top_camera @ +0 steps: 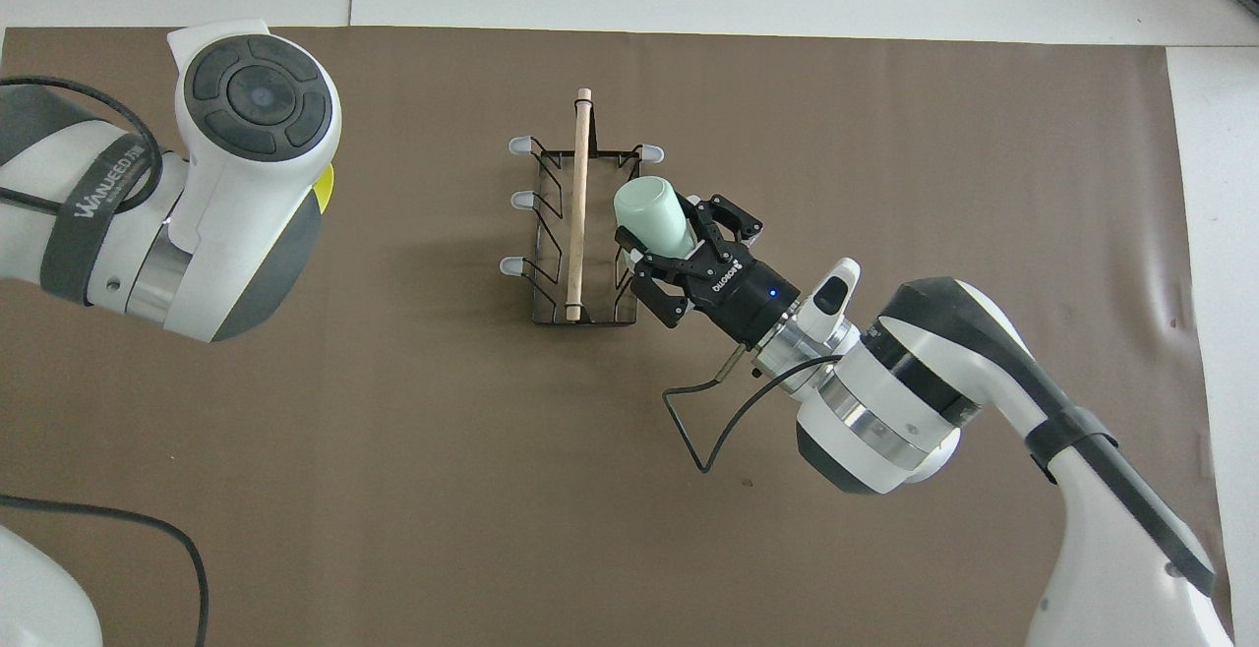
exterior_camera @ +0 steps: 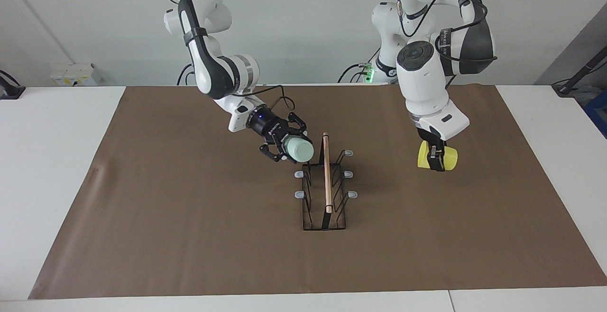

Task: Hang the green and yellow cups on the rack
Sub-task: 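Hang the green cup on a rack peg and open the right gripper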

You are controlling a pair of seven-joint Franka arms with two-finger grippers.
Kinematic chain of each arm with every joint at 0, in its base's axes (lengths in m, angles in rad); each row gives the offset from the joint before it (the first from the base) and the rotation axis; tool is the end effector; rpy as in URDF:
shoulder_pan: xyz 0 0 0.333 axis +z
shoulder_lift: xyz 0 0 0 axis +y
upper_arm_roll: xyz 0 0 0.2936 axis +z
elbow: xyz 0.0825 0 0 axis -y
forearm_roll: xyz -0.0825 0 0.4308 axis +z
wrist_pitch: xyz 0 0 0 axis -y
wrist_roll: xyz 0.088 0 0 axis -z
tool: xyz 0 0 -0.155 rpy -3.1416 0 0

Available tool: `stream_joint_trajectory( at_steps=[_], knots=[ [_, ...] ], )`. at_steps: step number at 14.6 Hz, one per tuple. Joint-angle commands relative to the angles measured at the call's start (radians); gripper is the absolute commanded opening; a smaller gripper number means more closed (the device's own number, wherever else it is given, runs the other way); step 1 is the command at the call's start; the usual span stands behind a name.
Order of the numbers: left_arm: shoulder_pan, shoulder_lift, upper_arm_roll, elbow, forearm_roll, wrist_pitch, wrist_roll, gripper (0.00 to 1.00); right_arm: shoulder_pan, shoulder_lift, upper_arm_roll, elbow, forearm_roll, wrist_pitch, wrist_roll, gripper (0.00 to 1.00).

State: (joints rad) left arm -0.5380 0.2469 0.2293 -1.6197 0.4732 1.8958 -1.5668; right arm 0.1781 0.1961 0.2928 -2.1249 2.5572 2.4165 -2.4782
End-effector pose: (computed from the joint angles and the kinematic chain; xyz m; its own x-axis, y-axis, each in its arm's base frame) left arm 0.6653 -0.1651 0.4181 0.3955 0.7797 0.4855 0.8939 -0.4483 -0.0082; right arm 0.5780 0.3165 0.2818 0.2668 -0.1371 0.9540 0.7018 -0.6507 -0.2898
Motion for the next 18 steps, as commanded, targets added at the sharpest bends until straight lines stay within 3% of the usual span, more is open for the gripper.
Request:
stream_joint_trajectory(
  at_steps=[1, 10, 13, 18],
  knots=[
    [0.004, -0.029, -0.004, -0.045, 0.021, 0.023, 0.01, 0.0, 0.006, 0.037, 0.005, -0.009, 0.1, -0.04, -0.091, 0.0],
    [0.004, -0.034, -0.004, -0.052, 0.021, 0.04, 0.016, 0.0, 0.055, 0.042, 0.005, -0.041, 0.201, -0.033, -0.093, 0.0],
    [0.004, -0.034, -0.004, -0.052, 0.021, 0.04, 0.016, 0.0, 0.047, 0.082, 0.002, -0.105, 0.212, -0.18, -0.102, 0.0],
    [0.004, -0.034, -0.004, -0.052, 0.021, 0.042, 0.016, 0.0, 0.041, 0.085, -0.001, -0.113, 0.204, -0.145, -0.117, 0.0]
  ],
)
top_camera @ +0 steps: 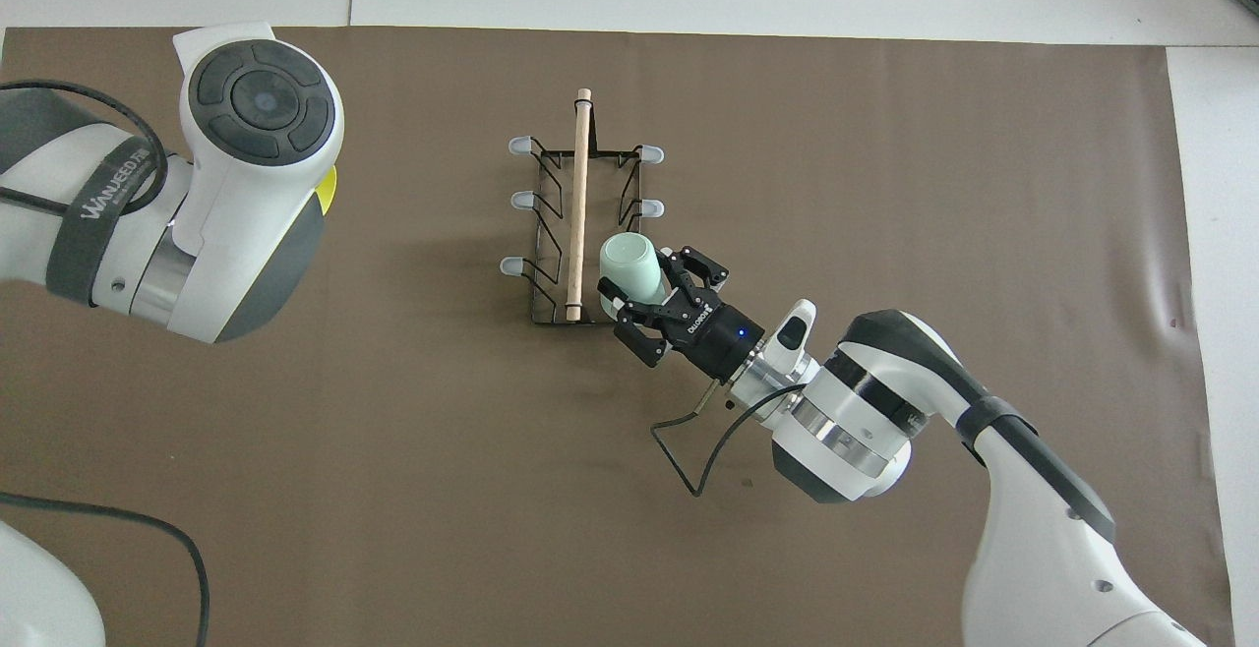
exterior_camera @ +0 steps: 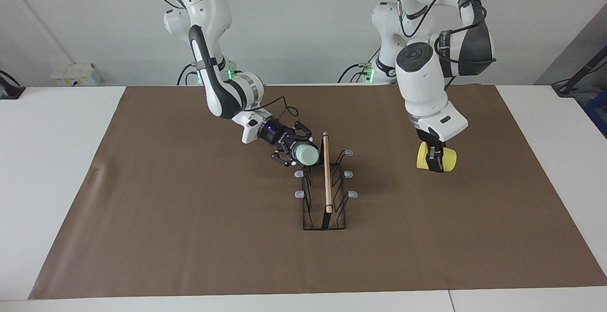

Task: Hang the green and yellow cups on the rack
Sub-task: 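Hang the green cup on a rack peg and open the right gripper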

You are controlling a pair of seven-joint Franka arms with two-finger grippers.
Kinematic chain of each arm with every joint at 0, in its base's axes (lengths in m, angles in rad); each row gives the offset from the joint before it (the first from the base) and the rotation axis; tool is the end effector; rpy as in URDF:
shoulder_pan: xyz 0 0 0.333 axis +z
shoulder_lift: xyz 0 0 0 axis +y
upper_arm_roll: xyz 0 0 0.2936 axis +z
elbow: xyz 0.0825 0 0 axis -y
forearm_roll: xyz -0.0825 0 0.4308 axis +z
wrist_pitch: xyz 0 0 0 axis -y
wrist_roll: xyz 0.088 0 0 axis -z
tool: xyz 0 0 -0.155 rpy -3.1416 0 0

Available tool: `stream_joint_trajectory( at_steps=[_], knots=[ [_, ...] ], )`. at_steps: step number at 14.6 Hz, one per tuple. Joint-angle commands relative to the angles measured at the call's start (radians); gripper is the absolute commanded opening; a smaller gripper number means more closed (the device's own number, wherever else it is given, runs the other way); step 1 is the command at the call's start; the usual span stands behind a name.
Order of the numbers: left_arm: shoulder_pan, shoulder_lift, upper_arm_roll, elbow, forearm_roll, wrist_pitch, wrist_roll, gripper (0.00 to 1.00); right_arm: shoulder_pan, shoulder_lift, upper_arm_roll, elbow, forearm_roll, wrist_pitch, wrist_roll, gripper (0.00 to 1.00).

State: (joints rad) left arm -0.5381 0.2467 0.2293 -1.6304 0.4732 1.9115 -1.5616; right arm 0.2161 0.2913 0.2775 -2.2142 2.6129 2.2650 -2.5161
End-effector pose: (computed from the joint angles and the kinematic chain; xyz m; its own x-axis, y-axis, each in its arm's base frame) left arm 0.6654 -0.1659 0.4137 0.4045 0.7759 0.4841 0.8886 -0.4587 -0.0074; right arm 0.5383 0.3296 0.2006 0.3402 -0.1803 0.9229 0.7005 -0.6061 -0.3766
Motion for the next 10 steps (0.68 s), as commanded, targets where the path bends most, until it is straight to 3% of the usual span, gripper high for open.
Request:
stream_joint_trajectory(
  at_steps=[1, 2, 5, 10],
  knots=[
    [0.004, -0.033, -0.004, -0.042, 0.021, 0.024, 0.011, 0.0, 0.005, -0.011, 0.014, -0.022, 0.15, 0.016, -0.079, 0.32],
    [0.004, -0.033, -0.004, -0.042, 0.021, 0.024, 0.011, 0.0, 0.003, -0.008, 0.015, -0.018, 0.148, 0.027, -0.079, 0.99],
    [0.004, -0.033, -0.004, -0.042, 0.021, 0.026, 0.011, 0.0, 0.002, -0.01, 0.014, -0.004, 0.141, 0.082, -0.075, 1.0],
    [0.004, -0.033, -0.004, -0.042, 0.021, 0.027, 0.011, 0.0, -0.001, -0.105, 0.017, 0.03, 0.072, 0.367, -0.069, 1.0]
  ],
)
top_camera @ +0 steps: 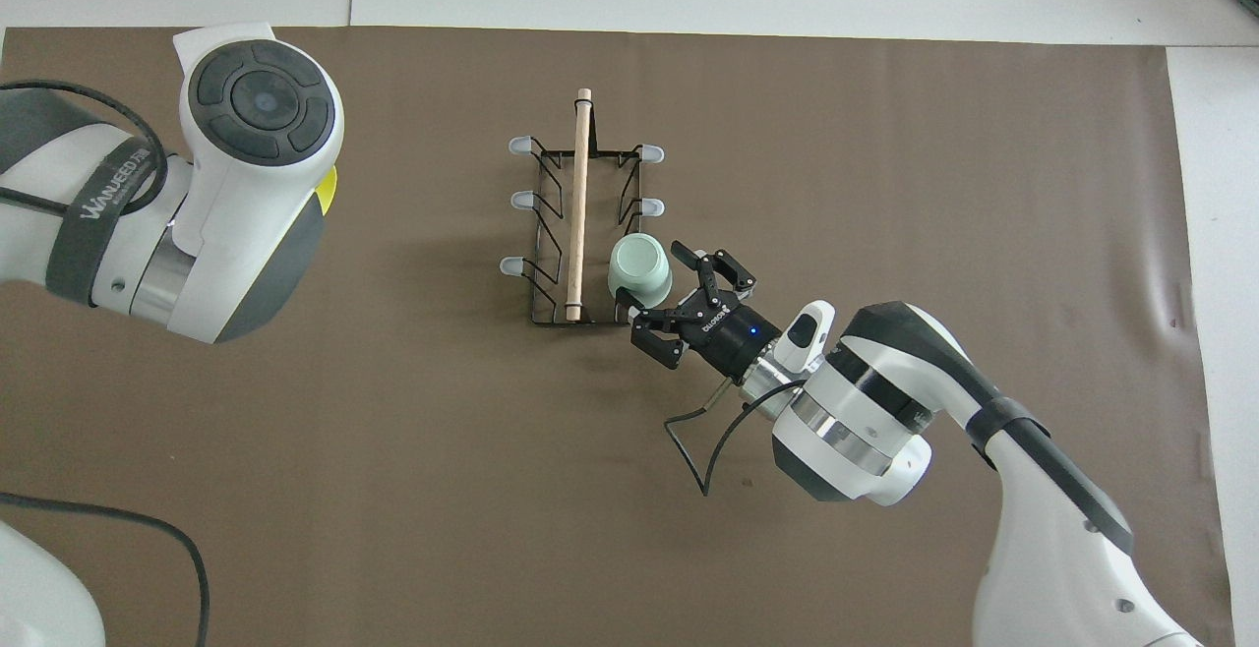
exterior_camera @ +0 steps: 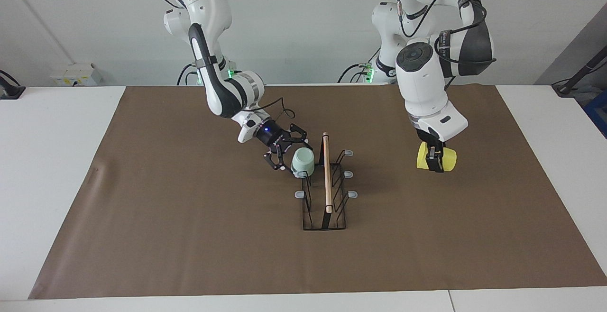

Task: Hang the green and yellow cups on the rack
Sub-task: 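Hang the green cup on a rack peg and open the right gripper, then withdraw the right gripper while the left gripper carries the yellow cup to the rack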

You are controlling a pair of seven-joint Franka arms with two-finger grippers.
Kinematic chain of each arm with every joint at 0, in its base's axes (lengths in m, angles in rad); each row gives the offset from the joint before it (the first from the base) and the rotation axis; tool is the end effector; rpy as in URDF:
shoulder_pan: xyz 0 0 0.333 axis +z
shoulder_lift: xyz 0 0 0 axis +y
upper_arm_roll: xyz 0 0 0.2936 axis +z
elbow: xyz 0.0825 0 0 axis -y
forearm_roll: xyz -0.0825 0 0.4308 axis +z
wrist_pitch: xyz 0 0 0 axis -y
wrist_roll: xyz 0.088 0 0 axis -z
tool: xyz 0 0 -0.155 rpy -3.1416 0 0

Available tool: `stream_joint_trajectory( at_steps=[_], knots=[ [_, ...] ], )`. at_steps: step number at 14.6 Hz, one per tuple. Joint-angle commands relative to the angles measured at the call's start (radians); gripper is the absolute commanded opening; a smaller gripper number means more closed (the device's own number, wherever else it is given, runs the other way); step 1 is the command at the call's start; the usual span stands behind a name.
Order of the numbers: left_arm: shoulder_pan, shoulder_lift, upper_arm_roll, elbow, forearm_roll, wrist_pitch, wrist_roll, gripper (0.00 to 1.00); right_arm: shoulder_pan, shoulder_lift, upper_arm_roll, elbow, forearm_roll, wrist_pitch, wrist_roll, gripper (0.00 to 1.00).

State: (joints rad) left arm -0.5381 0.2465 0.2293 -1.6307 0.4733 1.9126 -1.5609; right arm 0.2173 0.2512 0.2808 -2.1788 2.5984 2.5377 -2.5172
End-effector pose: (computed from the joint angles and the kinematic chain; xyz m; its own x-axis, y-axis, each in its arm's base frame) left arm 0.6654 -0.1660 0.4138 0.4052 0.7755 0.4841 0.8880 -0.4597 -0.0069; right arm 0.5427 0.3084 0.2055 0.4136 -0.0271 0.9101 0.6330 -0.7099 -0.3089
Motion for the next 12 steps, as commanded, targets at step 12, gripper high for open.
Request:
stream_joint_trajectory(
  at_steps=[12],
  knots=[
    [-0.124, -0.033, -0.004, -0.044, 0.119, -0.033, 0.002, 0.0, -0.065, -0.213, 0.012, -0.001, -0.309, 0.435, -0.068, 1.0]
  ],
)
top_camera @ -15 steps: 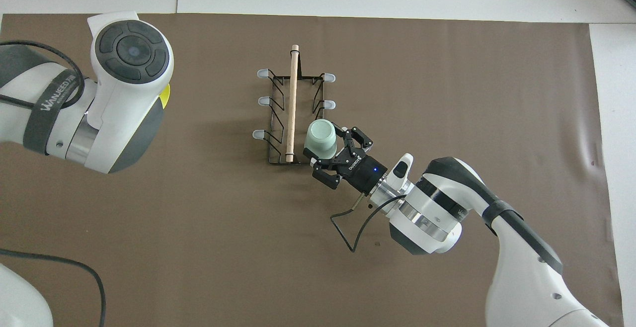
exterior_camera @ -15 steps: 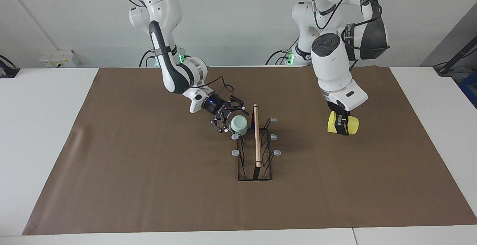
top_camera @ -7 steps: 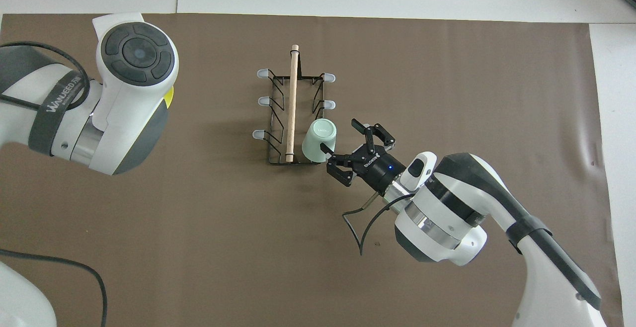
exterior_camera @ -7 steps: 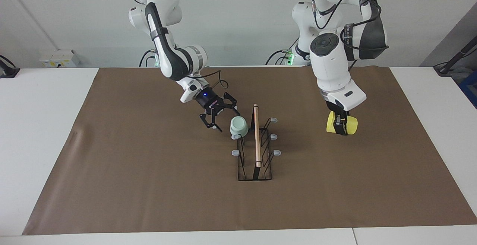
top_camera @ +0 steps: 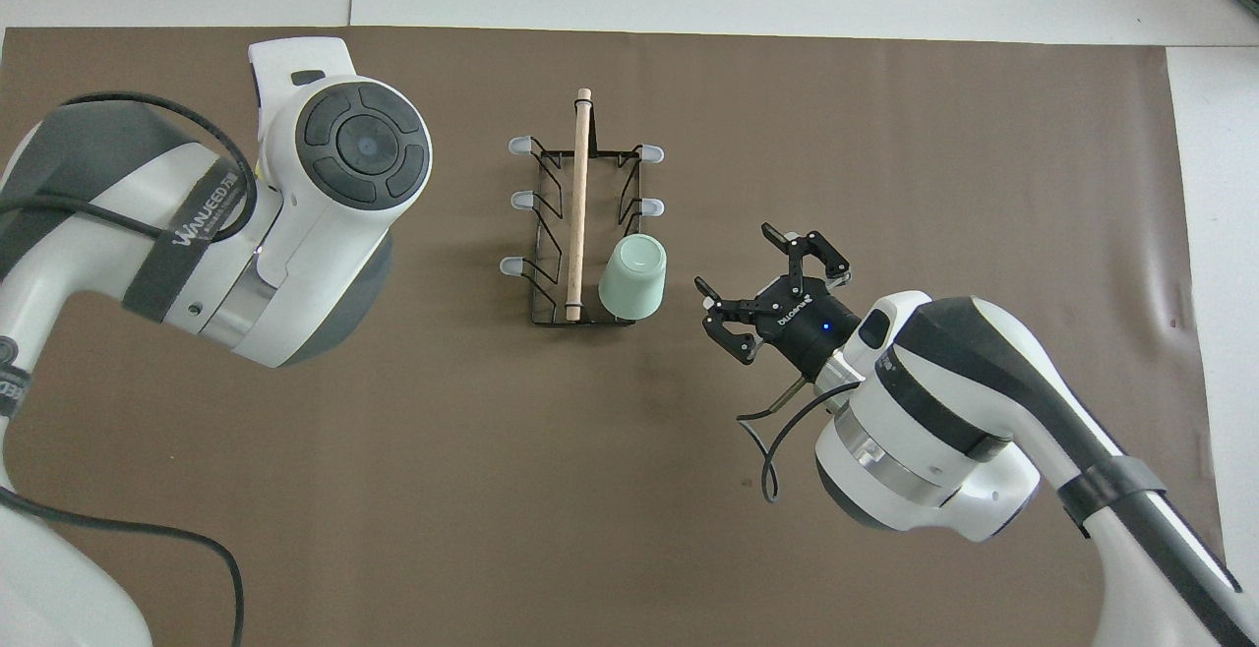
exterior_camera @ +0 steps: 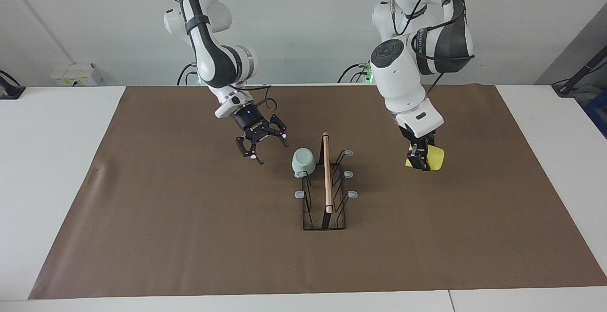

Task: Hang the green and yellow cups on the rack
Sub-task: 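Withdraw the right gripper while the left gripper carries the yellow cup to the rack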

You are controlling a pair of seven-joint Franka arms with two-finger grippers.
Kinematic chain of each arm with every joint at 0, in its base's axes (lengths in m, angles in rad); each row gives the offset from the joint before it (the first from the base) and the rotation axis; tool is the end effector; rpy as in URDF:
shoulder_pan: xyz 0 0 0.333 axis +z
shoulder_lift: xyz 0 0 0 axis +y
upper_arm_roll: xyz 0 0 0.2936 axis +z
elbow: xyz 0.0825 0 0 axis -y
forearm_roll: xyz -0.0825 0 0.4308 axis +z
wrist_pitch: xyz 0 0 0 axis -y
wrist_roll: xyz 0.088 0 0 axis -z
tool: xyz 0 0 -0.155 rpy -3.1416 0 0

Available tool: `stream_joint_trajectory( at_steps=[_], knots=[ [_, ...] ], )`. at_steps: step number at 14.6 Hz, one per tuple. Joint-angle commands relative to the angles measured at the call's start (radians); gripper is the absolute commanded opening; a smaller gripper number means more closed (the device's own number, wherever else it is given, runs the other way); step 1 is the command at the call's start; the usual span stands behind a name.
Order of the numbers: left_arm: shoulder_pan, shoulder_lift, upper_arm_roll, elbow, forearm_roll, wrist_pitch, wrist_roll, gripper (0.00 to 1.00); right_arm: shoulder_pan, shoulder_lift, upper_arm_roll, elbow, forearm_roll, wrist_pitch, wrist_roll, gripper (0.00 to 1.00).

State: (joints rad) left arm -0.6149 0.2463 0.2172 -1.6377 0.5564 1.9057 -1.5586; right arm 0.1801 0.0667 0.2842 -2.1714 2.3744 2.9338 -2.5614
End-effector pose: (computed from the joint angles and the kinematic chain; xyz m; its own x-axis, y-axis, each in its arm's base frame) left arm 0.6510 -0.2154 0.4141 0.4802 0.6858 0.5469 0.8318 -0.5539 -0.0357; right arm 0.5537 0.2359 0.2838 0.3431 0.3473 0.8727 0.6233 -0.7793 0.0650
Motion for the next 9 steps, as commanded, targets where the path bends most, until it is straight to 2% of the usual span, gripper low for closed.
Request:
stream_joint_trajectory(
  at_steps=[1, 5, 9],
  knots=[
    [-0.072, -0.035, 0.008, -0.05, 0.068, -0.036, -0.003, 0.0, -0.045, -0.031, 0.007, -0.008, -0.154, 0.045, -0.023, 1.0],
    [-0.172, -0.071, 0.008, -0.134, 0.175, -0.043, -0.089, 0.0, -0.146, -0.025, 0.007, -0.015, -0.481, 0.035, -0.034, 1.0],
    [-0.229, -0.056, 0.008, -0.145, 0.252, -0.089, -0.118, 0.0, -0.235, -0.021, 0.007, -0.021, -0.737, -0.011, -0.04, 1.0]
  ],
)
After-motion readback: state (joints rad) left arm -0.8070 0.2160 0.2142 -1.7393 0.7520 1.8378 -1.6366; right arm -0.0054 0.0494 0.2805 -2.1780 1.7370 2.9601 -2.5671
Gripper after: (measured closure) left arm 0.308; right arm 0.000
